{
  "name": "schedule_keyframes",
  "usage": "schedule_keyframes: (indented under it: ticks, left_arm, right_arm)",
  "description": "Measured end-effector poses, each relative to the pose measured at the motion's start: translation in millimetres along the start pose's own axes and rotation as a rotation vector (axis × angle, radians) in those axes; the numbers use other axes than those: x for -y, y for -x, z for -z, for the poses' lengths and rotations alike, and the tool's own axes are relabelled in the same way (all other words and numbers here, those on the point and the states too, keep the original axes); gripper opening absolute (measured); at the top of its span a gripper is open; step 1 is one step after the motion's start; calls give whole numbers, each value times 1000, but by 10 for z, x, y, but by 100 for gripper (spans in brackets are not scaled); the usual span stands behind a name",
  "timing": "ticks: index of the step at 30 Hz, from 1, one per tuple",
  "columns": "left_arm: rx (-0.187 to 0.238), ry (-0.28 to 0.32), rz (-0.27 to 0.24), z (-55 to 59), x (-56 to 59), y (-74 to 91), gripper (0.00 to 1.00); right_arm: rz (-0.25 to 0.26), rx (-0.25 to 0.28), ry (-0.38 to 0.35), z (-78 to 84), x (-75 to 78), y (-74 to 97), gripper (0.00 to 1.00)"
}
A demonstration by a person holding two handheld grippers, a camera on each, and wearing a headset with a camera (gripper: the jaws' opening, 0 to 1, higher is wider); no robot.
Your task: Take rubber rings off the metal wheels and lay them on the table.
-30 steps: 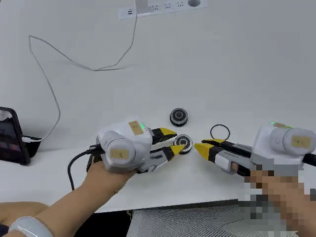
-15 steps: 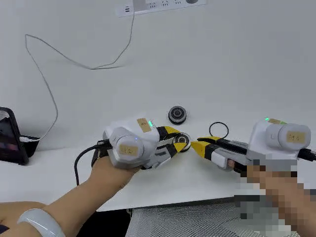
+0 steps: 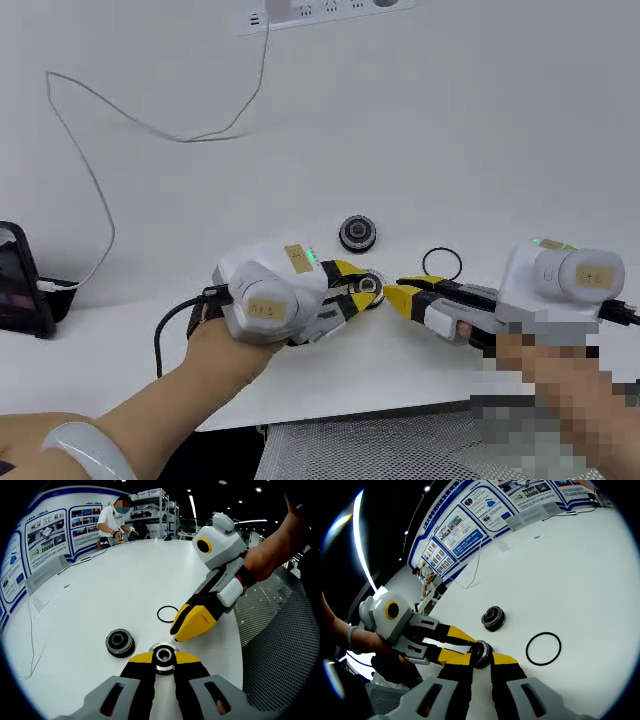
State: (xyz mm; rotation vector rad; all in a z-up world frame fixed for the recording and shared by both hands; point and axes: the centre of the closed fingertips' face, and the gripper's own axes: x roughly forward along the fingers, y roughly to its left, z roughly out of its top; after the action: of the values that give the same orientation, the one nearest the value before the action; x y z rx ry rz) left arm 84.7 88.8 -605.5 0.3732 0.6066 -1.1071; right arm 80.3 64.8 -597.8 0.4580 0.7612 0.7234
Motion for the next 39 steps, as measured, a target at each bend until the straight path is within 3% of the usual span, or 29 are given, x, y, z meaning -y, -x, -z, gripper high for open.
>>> schedule_keyframes:
  ticks: [16,27,33,39]
  left_arm:
    - [1,-6,-9,3,3,-2,14]
    - [5,3,-14,6,6,0,13]
    - [8,6,-15,13,4,0,13]
    - [11,10,-15,7,5,1,13]
  right_arm:
    - [-7,-6,-21,25,1,-41,15]
    - [-13,-2,-134,46,43,-130,16]
    - [-9,-12,-149,83,37,-125,17]
    - [-18,-1,-228,103,60,-122,17]
